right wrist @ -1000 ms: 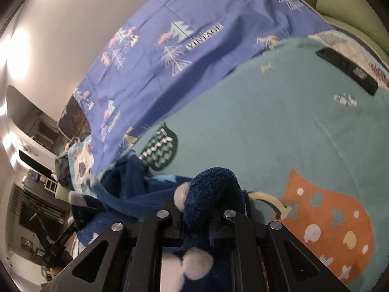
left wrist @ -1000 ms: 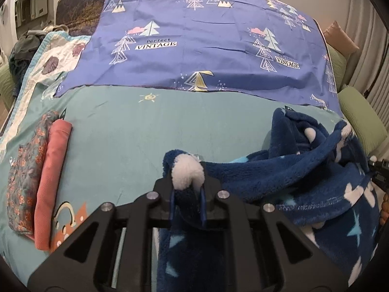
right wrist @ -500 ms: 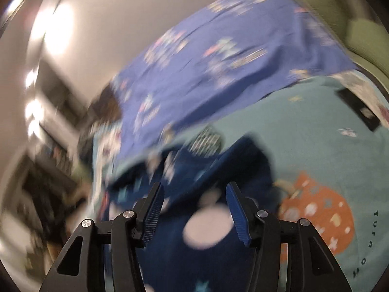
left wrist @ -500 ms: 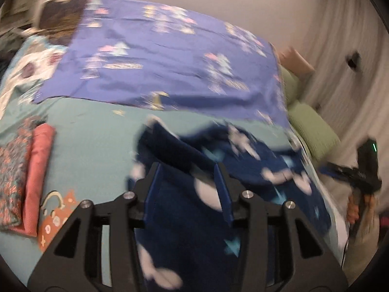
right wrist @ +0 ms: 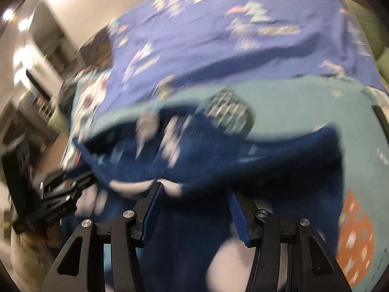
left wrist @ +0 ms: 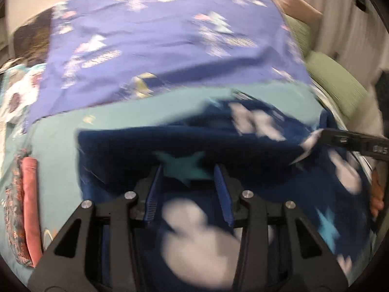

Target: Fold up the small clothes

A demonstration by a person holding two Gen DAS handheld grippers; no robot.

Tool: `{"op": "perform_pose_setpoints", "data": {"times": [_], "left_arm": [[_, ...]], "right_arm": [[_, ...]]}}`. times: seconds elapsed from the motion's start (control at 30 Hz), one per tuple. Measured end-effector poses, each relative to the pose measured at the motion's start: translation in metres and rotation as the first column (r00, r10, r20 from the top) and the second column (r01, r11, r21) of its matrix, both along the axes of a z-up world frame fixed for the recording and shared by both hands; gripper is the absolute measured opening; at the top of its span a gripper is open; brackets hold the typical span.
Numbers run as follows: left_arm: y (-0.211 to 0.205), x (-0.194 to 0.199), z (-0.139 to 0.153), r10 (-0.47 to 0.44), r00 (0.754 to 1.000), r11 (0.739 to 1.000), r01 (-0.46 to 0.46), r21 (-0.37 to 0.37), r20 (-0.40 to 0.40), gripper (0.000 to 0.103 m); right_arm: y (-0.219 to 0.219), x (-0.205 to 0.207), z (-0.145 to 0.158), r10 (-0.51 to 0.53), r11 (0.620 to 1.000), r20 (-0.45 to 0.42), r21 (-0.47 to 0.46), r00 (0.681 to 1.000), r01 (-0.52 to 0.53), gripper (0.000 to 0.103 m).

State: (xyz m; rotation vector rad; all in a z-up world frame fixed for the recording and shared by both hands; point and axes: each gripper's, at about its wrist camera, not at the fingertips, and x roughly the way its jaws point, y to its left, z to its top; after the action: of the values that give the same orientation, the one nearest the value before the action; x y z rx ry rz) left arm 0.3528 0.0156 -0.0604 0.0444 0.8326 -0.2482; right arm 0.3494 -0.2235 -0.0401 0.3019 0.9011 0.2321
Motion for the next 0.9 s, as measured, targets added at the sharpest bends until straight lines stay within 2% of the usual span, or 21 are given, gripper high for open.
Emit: {"op": "perform_pose_setpoints", "data": {"times": [0.07, 0.1, 0.17, 0.2, 0.23, 0.3, 0.4, 0.47, 0.53, 0.63, 0.73, 0.9], "left_arm": [[0.014, 0.015, -0.012, 0.096, 0.995, 0.995, -0.096, -0.003, 0.000, 0.047], [0.024, 0.023, -0.024, 0.144, 0.989, 0.989, -0.144, -0.014, -0.043, 0.047], [0.041, 0.031, -0.045, 0.175, 0.975, 0.980, -0.186, -0.067, -0.139, 0.047], [0.049, 0.032, -0.051, 0.181, 0.970, 0.973, -0.200, -0.112, -0.162, 0.047], [0.055, 0.031, -0.050, 0.182, 0.970, 0.966, -0.207, -0.153, -0.161, 0.047], [0.058, 0.025, -0.045, 0.202, 0.969, 0.963, -0.223, -0.151, -0.144, 0.047], [0.059, 0.006, -0.028, 0.183, 0.977, 0.971, -0.197, -0.137, -0.106, 0.047], [0.063, -0.020, -0.012, 0.134, 0.989, 0.978, -0.143, -0.154, -0.069, 0.047], [0.070, -0.053, 0.001, 0.092, 0.995, 0.983, -0.095, -0.159, -0.030, 0.058], [0.083, -0.111, 0.012, 0.058, 0.998, 0.989, -0.056, -0.140, 0.011, 0.062], [0.103, -0.166, 0.012, 0.044, 0.999, 0.984, -0.044, -0.174, -0.004, 0.062], [0.125, -0.232, -0.007, 0.049, 0.997, 0.968, -0.061, -0.244, -0.056, 0.067]], "right_arm": [[-0.014, 0.014, -0.006, -0.086, 0.996, 0.032, -0.003, 0.996, 0.086, 0.054], [-0.020, 0.021, -0.013, -0.118, 0.993, 0.020, -0.005, 0.993, 0.118, 0.054], [-0.035, 0.029, -0.039, -0.148, 0.987, -0.063, 0.053, 0.987, 0.151, 0.054], [-0.041, 0.030, -0.049, -0.149, 0.983, -0.085, 0.095, 0.985, 0.156, 0.054], [-0.046, 0.029, -0.054, -0.153, 0.977, -0.079, 0.138, 0.985, 0.162, 0.054], [-0.057, 0.020, -0.047, -0.178, 0.964, -0.051, 0.190, 0.983, 0.185, 0.054], [-0.060, 0.001, -0.027, -0.220, 0.959, -0.033, 0.176, 0.975, 0.222, 0.054], [-0.063, -0.029, -0.011, -0.193, 0.965, -0.001, 0.179, 0.981, 0.190, 0.054], [-0.063, -0.068, 0.004, -0.159, 0.975, 0.033, 0.162, 0.987, 0.152, 0.054], [-0.066, -0.126, 0.010, -0.146, 0.980, 0.054, 0.147, 0.988, 0.136, 0.058], [-0.077, -0.196, 0.006, -0.174, 0.969, 0.041, 0.185, 0.984, 0.164, 0.059], [-0.089, -0.277, -0.012, -0.253, 0.937, 0.011, 0.253, 0.967, 0.242, 0.067]]}}
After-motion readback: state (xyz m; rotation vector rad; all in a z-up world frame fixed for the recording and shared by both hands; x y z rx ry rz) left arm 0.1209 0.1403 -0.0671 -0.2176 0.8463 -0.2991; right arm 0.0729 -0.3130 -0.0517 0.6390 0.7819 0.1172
